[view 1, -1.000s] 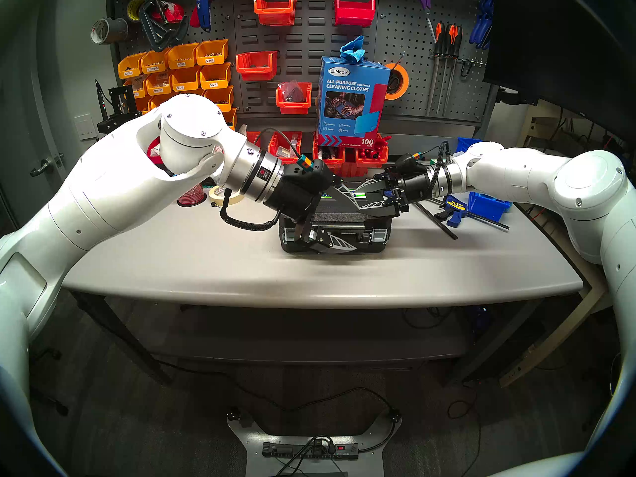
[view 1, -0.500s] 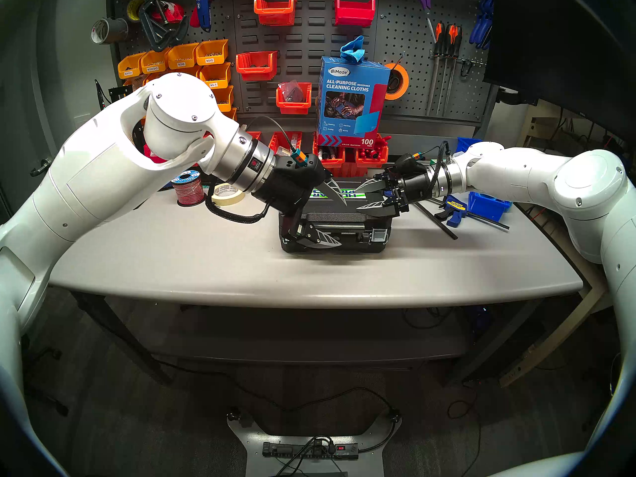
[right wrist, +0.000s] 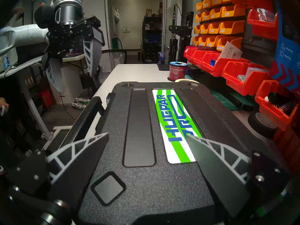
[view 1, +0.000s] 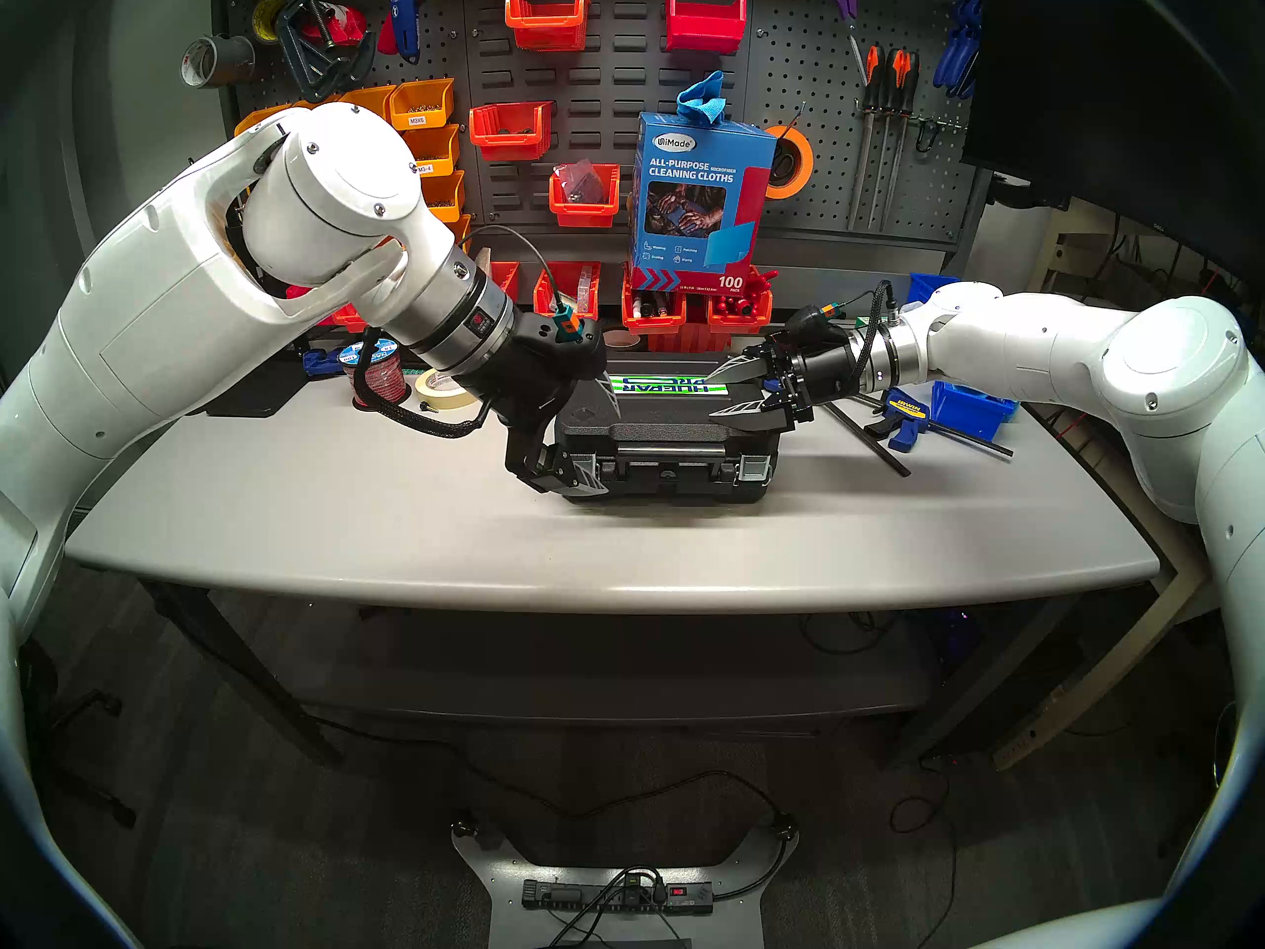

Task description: Open the tool box

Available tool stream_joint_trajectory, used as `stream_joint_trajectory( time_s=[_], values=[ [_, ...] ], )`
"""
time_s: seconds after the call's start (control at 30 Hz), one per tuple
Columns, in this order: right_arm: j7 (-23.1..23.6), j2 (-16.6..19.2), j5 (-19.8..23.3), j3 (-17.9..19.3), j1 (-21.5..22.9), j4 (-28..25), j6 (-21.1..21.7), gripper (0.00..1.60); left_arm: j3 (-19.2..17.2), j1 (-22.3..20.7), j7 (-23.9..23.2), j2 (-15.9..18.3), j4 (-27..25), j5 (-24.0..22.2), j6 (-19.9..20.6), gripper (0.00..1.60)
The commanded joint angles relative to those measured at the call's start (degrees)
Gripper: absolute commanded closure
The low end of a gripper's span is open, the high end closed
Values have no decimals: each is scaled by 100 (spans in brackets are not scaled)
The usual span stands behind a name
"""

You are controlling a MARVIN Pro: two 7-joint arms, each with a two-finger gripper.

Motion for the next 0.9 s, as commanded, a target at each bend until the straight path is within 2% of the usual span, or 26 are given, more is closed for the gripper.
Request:
stream_joint_trajectory(
  time_s=[0.0, 0.2, 0.53, 0.8, 0.87],
  values=[
    [17, -7, -113, -116, -103, -30, 6, 0, 196, -570, -553, -22, -55, 304, 192, 0],
    [17, -8, -98, -134, -96, -38, 0, 0, 775, -904, -372, 15, -196, 323, 261, 0],
    [17, -10, -69, -164, -85, -54, -9, 0, 1352, -1378, -236, 139, -454, 39, 315, 0],
    [17, -14, -49, -190, -78, -59, -16, 0, 1824, -1778, -169, 176, -410, -130, 354, 0],
    [17, -16, -41, -200, -76, -60, -18, 0, 2034, -1928, -152, 179, -349, -157, 355, 0]
  ],
)
